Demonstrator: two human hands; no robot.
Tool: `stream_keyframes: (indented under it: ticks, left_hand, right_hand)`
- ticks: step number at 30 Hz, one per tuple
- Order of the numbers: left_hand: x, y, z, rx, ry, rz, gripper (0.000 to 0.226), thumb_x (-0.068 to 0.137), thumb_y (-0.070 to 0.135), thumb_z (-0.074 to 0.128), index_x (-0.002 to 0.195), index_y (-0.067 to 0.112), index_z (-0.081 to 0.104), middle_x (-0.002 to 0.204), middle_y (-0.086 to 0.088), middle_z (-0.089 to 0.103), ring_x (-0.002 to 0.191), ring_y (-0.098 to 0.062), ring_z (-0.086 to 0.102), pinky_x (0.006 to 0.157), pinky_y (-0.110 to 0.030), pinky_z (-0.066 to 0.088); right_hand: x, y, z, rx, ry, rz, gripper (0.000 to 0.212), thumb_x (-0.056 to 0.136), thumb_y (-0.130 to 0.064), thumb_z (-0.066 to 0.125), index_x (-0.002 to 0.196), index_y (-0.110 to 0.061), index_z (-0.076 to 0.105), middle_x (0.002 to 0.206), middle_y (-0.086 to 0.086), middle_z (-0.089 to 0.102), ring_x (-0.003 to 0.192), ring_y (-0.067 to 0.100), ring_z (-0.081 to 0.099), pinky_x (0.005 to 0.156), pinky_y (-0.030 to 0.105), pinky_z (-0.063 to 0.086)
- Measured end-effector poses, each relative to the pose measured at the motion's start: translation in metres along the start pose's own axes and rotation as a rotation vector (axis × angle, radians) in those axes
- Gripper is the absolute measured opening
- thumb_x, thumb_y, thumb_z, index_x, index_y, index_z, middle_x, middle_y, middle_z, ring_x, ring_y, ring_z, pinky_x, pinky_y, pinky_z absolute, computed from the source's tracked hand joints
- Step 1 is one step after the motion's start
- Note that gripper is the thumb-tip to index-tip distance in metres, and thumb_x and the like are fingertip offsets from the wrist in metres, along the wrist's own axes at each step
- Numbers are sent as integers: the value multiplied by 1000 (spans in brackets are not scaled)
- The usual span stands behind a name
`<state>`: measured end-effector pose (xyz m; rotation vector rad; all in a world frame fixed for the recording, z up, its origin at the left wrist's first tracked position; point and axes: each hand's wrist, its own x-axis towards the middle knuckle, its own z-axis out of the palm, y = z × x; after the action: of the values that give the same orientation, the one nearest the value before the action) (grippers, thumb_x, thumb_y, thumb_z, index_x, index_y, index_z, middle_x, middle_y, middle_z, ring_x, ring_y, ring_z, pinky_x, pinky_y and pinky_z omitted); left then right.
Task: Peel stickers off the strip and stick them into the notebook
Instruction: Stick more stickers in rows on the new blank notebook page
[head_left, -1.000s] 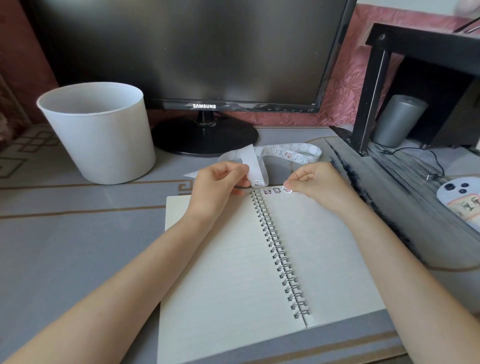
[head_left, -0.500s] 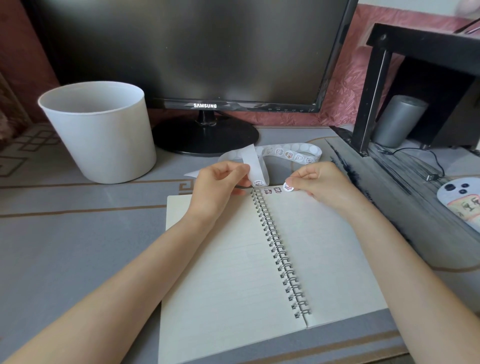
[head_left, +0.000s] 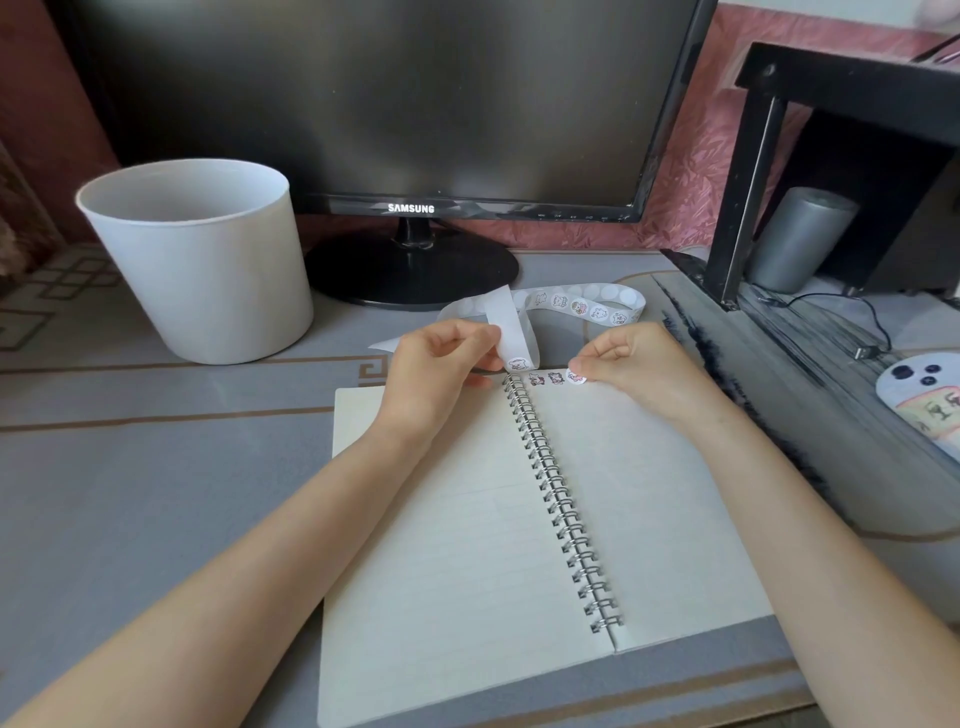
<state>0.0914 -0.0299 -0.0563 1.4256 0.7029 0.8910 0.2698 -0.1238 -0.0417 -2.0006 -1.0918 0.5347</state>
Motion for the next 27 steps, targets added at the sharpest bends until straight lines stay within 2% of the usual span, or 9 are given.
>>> stream_keyframes:
  ticks: [6, 14, 20, 23, 27]
  left_hand:
    - [0, 0, 0, 1, 9, -7, 19, 91, 13, 60, 89, -4, 68, 85, -7, 68, 68, -8, 64, 58, -17, 50]
    - [0, 0, 0, 3, 9, -10, 18, 91, 13, 59, 88, -2, 68, 82, -6, 68, 68, -8, 64, 58, -16, 50]
    - [0, 1, 0, 4, 10, -11, 17, 91, 13, 60, 87, 0, 68, 81, -4, 68, 67, -6, 64, 60, -17, 51]
    - [-1, 1, 0, 2, 7, -12, 17, 91, 13, 60, 87, 0, 68, 82, -4, 68, 67, -7, 64, 60, -17, 51]
    - [-1, 2, 0, 6, 4, -10, 16, 92, 13, 59, 86, 1, 68, 83, -3, 68, 67, -7, 64, 60, -18, 51]
  right_hand:
    - [0, -1, -1, -24, -2, 1, 6, 80, -19, 72, 78, -15, 69, 76, 4, 69, 69, 13, 56, 58, 26, 36]
    - [0, -1, 0, -20, 8, 1, 6, 81, -18, 72, 77, -16, 68, 72, 1, 68, 60, 8, 53, 52, 20, 36]
    - [0, 0, -2, 26, 3, 8, 6, 82, -18, 72, 84, -12, 70, 70, -3, 67, 43, -9, 50, 42, 4, 32]
    - [0, 1, -2, 29, -5, 13, 7, 82, -19, 72, 85, -13, 70, 72, -3, 68, 44, -10, 50, 45, 7, 34]
    - [2, 2, -2, 13, -1, 21, 8, 81, -20, 73, 84, -14, 70, 74, -1, 69, 46, -9, 51, 55, 18, 35]
